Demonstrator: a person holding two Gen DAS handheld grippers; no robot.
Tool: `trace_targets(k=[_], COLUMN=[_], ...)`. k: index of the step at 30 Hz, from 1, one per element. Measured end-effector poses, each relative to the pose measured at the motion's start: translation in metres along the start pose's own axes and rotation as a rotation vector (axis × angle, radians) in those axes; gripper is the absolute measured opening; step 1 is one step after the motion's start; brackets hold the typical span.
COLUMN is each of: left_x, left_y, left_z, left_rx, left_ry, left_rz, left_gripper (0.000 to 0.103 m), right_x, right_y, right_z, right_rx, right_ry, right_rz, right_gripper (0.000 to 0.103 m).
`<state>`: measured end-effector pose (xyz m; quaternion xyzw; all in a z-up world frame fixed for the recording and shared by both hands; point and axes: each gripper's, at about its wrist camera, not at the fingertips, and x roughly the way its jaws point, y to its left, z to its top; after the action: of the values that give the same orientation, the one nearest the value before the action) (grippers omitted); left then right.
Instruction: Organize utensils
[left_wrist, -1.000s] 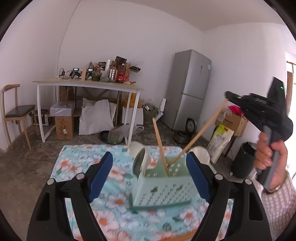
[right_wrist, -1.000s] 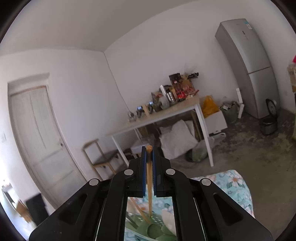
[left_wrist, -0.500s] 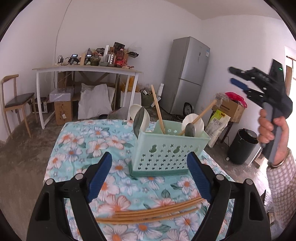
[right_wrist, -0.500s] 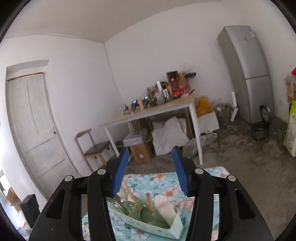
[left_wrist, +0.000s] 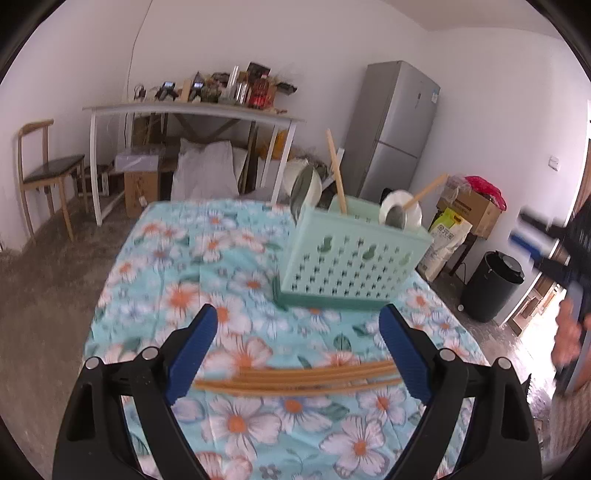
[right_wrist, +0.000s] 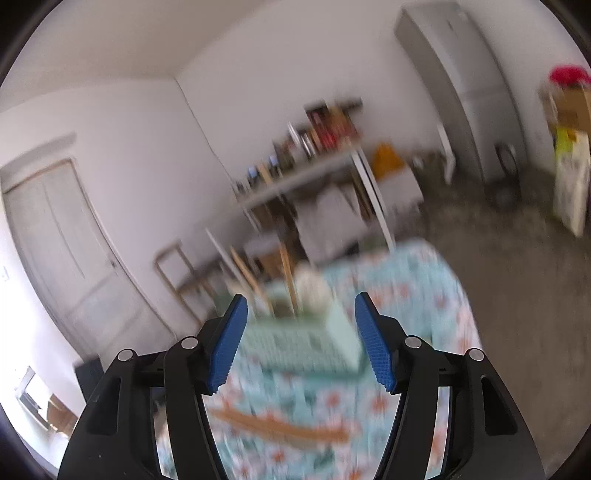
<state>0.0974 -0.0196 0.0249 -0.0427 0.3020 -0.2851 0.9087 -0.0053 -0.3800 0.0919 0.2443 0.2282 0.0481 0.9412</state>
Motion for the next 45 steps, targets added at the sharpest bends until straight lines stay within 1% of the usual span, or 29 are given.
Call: trace_targets(k=[2, 5, 8, 11, 15, 17, 21, 24, 26, 27, 29, 32, 35, 39, 41, 45], left_x=[0.004, 0.011, 0.018, 0.024, 0.030, 0.034, 0.038, 0.041, 0.043, 0.044, 0.047, 0.048, 0.051, 0.060, 0.066, 0.077], left_y=[0.000, 0.001, 0.003, 0.009, 0.020, 0.029, 0.047, 0.055, 0.062, 0.065, 0.072, 0.078, 0.087, 0.093, 0.092, 0.085], left_z=[-0.008, -0.018, -0.028, -0.035, -0.045, -0.050, -0.057, -0.060, -0.065, -0.066, -0.071, -0.076, -0.081, -0.083, -0.084, -0.085], left_rx=[-0.011, -0.028, -0.060, -0.128, -0.224, -0.300, -0.439, -0.511, -0.574, -0.597, -0.658, -0.717, -0.807, -0.875, -0.895, -0.914], left_ry=[0.030, 0.077, 0.124, 0.171, 0.212, 0.245, 0.269, 0.269, 0.273, 0.274, 0.274, 0.269, 0.260, 0.268, 0.275, 0.293], left_rz=[0.001, 0.011, 0.025, 0.037, 0.036, 0.028, -0.008, -0.035, -0.061, -0.069, -0.088, -0.107, -0.138, -0.173, -0.184, -0.200], left_gripper=[0.087, 0.087, 0.087, 0.087, 0.087, 0.087, 0.084, 0.078, 0.069, 0.067, 0.058, 0.050, 0.043, 0.037, 0.032, 0.026], right_x=[0.016, 0.035, 0.047, 0.057, 0.052, 0.051, 0.057, 0.059, 0.060, 0.060, 0.062, 0.066, 0.069, 0.074, 0.075, 0.075], right_y=[0.001, 0.005, 0.006, 0.006, 0.004, 0.004, -0.001, -0.003, -0.004, -0.005, -0.006, -0.006, -0.005, -0.005, -0.005, -0.007], right_z=[-0.025, -0.052, -0.074, -0.080, -0.090, -0.091, -0.091, -0.093, -0.093, -0.093, -0.093, -0.095, -0.096, -0.098, -0.099, -0.098], right_rx=[0.002, -0.032, -0.040, -0.052, -0.048, -0.043, -0.033, -0.027, -0.018, -0.013, -0.009, -0.008, -0.005, 0.000, 0.001, 0.005], right_ry=[0.088, 0.184, 0.270, 0.325, 0.340, 0.341, 0.352, 0.355, 0.356, 0.357, 0.359, 0.368, 0.377, 0.388, 0.391, 0.391], right_rz=[-0.032, -0.099, -0.104, -0.109, -0.101, -0.097, -0.092, -0.089, -0.086, -0.084, -0.083, -0.079, -0.076, -0.070, -0.069, -0.072], right_gripper=[0.059, 0.060, 0.064, 0.066, 0.068, 0.069, 0.069, 0.069, 0.069, 0.069, 0.069, 0.069, 0.069, 0.069, 0.069, 0.069])
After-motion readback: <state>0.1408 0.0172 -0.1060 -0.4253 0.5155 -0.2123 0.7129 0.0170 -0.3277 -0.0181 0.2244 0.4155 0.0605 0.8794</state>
